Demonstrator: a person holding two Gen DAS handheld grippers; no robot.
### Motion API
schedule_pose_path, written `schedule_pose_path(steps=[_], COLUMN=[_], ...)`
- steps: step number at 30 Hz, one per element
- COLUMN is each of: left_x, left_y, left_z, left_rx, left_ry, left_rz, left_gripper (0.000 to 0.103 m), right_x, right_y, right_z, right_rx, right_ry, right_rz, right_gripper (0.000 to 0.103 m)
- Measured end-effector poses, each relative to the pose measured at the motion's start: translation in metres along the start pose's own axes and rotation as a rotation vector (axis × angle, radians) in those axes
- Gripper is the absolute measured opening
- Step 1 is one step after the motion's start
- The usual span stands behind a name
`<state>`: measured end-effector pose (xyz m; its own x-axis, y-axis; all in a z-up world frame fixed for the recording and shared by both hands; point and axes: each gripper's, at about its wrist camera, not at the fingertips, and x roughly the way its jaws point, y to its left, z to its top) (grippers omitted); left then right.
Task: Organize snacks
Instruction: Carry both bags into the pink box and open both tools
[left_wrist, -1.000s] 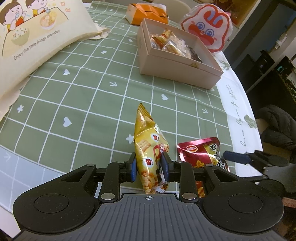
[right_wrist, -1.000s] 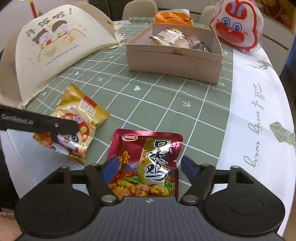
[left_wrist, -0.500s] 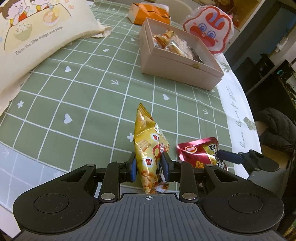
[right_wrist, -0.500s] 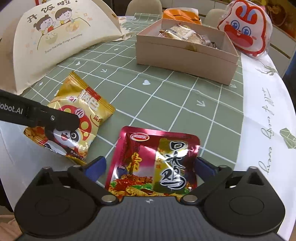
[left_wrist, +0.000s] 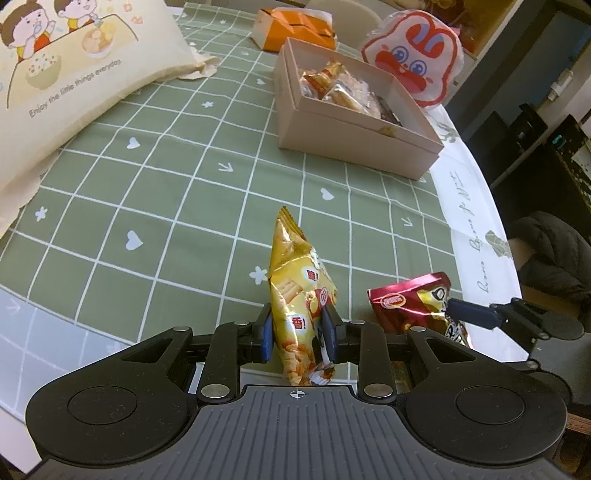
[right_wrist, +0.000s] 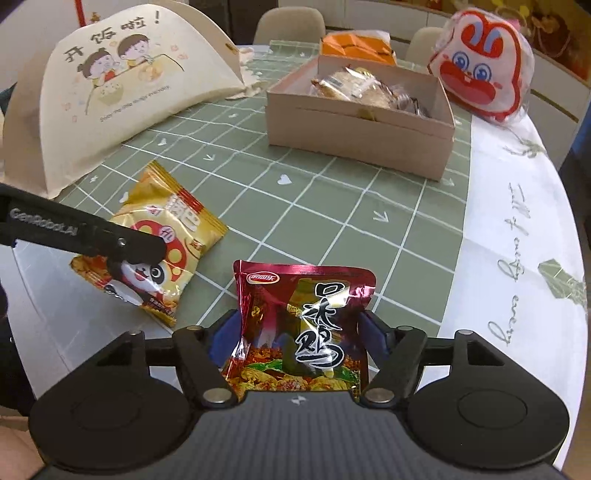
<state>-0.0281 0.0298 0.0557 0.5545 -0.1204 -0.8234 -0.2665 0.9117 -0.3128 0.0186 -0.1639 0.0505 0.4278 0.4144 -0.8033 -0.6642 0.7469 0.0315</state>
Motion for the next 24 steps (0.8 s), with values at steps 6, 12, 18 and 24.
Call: schedule_pose_path(steps=[6,12,18,24], left_x=[-0.012,-0.042,-0.059,-0.036], left_y=[-0.005,-0.018,-0.045,-0.048], left_z=[0.006,0.053,0.129,0.18], left_rx=[0.001,0.023,0.126,0.113], left_ry=[-0.033,-0.14,-0.251,-0.262], left_rz=[-0.037,-0.101,-0.144,-0.203], left_gripper=[0.03,0.029,0.03,0.03], right_x=[-0.017,-0.043,-0.074,-0.076], right_y=[-0.003,-0.023,-0.052,-0.084], right_z=[0.007,0.042,0.123,0.203], right_rx=[-0.003,0.022,0.026,0.061], right_ry=[-0.046,-0.156,-0.31,-0.37], right_rz=[-0.003,-0.039,-0.093,-0.096], right_gripper=[0.069,0.069,0.069,0.07])
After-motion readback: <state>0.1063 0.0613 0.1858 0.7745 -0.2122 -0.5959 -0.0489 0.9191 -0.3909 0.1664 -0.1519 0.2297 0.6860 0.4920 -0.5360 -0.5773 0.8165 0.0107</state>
